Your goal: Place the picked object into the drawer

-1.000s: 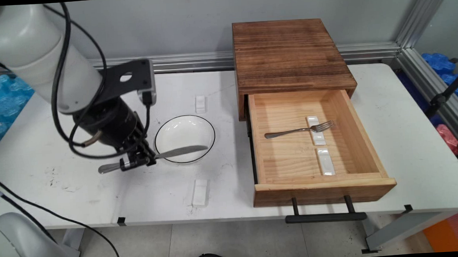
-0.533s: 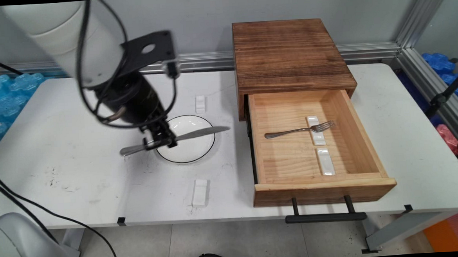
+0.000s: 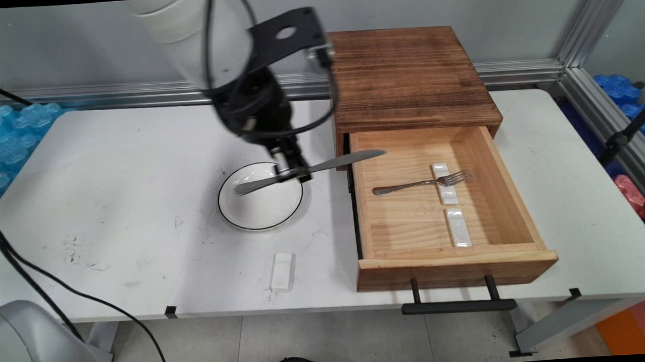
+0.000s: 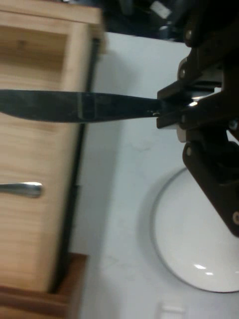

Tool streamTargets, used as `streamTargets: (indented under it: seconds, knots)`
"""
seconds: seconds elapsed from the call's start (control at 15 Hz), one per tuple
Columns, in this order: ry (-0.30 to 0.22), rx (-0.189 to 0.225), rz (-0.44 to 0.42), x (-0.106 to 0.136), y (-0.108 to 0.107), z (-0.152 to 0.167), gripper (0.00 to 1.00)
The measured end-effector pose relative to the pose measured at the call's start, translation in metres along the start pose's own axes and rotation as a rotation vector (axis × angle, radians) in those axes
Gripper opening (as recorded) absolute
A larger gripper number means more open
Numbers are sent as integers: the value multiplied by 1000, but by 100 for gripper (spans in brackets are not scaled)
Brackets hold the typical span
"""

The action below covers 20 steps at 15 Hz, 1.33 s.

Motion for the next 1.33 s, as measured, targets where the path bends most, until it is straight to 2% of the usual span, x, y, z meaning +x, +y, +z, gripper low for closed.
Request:
streamTargets:
  seconds: [0.47, 1.0, 1.33]
  knots:
    - [57, -25, 21, 67, -2, 46, 0]
    - [87, -61, 61, 123, 0, 100, 0]
    - [91, -83, 93, 148, 3, 128, 0]
